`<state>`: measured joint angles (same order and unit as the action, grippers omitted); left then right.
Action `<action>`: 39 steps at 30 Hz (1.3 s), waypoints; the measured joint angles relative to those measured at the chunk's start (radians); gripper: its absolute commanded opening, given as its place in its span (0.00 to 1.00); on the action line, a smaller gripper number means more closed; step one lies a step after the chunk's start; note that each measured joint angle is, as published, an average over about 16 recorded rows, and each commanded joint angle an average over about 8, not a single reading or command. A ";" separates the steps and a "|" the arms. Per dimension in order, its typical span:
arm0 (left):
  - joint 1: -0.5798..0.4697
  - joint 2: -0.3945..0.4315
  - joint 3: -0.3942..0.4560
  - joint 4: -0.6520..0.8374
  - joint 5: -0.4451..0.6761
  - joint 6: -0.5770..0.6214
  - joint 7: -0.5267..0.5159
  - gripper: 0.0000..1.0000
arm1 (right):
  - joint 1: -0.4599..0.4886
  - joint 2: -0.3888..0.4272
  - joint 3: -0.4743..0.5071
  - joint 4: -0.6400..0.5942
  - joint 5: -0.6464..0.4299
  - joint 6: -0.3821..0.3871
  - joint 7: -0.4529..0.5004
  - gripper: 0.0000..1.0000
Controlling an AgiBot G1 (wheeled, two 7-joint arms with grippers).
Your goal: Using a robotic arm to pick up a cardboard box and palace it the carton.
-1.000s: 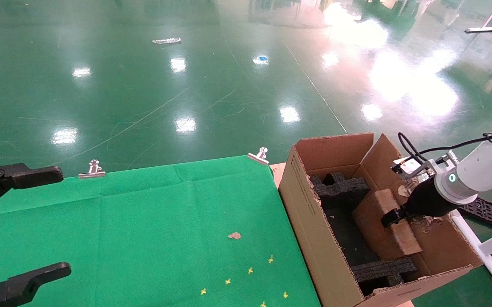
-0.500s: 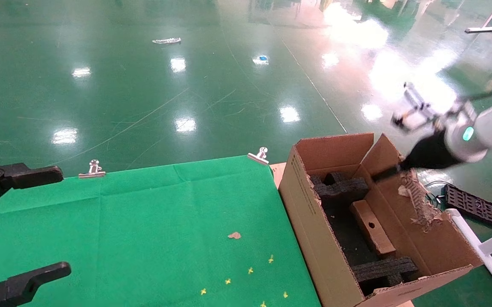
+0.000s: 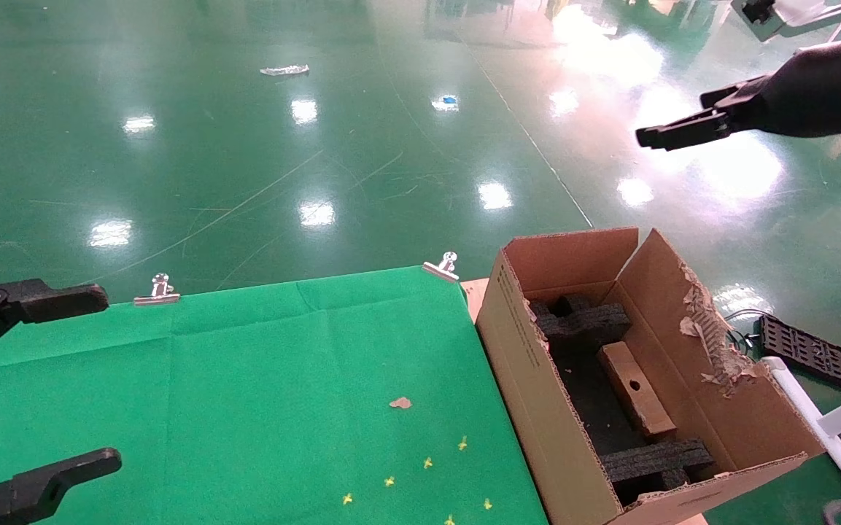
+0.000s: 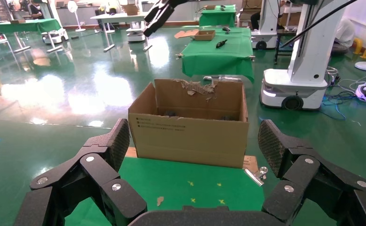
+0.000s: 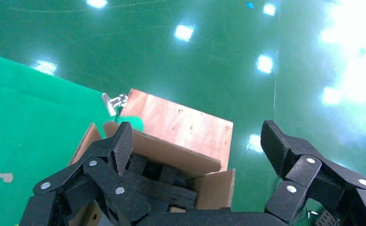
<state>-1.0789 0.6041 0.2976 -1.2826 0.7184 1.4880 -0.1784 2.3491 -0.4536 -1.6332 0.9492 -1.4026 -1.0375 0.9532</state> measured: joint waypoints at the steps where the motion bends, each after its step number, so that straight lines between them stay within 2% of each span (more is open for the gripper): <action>1: 0.000 0.000 0.000 0.000 0.000 0.000 0.000 1.00 | 0.005 0.010 0.003 0.024 -0.003 0.003 0.010 1.00; 7: 0.000 0.000 0.000 0.000 0.000 0.000 0.000 1.00 | -0.014 0.039 0.047 0.112 0.001 0.004 0.028 1.00; 13: 0.000 0.000 0.000 0.001 0.000 0.000 0.000 1.00 | -0.096 0.033 0.139 0.146 0.041 -0.023 -0.022 1.00; 39: -0.001 0.000 0.002 0.001 -0.001 0.000 0.001 1.00 | -0.665 -0.059 0.725 0.237 0.346 -0.233 -0.381 1.00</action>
<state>-1.0797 0.6036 0.2995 -1.2814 0.7171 1.4878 -0.1772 1.6844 -0.5125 -0.9082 1.1863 -1.0569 -1.2706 0.5724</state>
